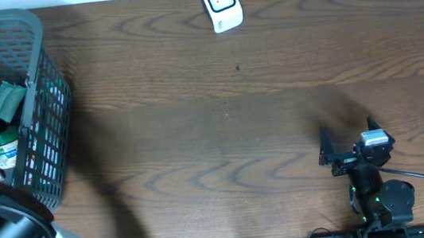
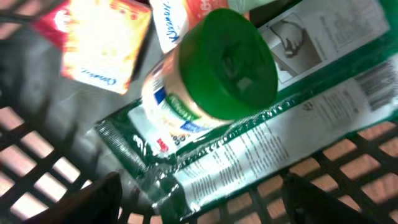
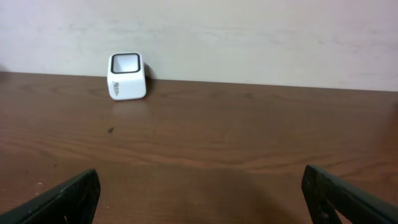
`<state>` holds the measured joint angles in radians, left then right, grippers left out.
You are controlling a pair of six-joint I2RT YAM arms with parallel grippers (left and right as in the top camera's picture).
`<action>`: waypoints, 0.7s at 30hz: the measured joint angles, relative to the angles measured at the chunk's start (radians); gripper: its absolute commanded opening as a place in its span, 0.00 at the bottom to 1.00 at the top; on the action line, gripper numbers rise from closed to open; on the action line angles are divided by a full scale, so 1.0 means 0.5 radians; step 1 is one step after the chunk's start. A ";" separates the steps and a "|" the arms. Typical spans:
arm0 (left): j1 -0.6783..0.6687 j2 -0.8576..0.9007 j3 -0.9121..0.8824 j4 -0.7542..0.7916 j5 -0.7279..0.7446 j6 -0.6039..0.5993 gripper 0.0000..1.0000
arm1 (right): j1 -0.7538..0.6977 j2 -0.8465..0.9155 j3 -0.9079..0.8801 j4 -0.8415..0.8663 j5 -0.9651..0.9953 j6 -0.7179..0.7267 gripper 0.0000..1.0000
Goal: Scan the item barcode
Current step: 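Lower the left gripper onto the green-lidded Knorr jar in the basket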
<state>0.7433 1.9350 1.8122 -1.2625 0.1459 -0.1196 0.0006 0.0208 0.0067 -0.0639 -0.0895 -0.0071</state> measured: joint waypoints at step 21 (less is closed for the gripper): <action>-0.140 -0.016 -0.045 0.430 -0.134 -0.082 0.34 | 0.000 0.000 -0.001 0.000 0.000 0.000 0.99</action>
<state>0.6731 1.9270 1.7897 -1.0477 0.0788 -0.1608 0.0006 0.0208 0.0063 -0.0639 -0.0895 -0.0071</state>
